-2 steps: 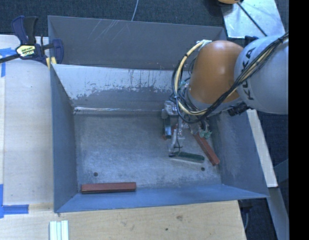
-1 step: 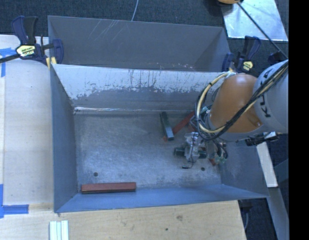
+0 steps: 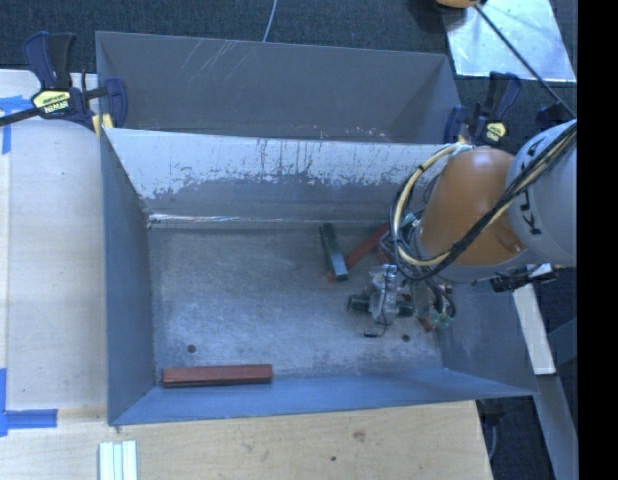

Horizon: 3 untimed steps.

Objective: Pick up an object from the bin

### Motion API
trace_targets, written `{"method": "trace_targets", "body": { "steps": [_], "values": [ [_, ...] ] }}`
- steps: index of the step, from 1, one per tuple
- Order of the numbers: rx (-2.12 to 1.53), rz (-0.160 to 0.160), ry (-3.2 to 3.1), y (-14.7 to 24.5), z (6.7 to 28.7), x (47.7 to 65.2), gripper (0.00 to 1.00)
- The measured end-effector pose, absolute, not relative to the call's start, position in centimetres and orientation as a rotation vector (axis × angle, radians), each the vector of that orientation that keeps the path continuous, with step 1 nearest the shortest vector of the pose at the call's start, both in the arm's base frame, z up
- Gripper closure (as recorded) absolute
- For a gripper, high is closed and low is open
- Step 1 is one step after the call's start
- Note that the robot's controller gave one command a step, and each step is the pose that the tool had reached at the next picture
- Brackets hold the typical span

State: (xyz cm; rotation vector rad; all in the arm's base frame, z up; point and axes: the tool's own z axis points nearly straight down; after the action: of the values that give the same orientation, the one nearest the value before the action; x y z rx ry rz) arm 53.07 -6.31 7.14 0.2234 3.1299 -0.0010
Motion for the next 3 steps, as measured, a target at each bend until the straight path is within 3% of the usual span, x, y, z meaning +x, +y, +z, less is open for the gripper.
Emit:
{"method": "trace_targets", "body": {
  "steps": [1, 2, 3],
  "values": [
    [0.223, -0.001, 3.130, -6.3, 7.1, 53.1, 1.00],
    [0.254, -0.002, 3.121, -4.5, 7.2, 50.8, 1.00],
    [0.224, 0.001, 3.128, -1.8, 22.3, 57.5, 1.00]
  ]
}}
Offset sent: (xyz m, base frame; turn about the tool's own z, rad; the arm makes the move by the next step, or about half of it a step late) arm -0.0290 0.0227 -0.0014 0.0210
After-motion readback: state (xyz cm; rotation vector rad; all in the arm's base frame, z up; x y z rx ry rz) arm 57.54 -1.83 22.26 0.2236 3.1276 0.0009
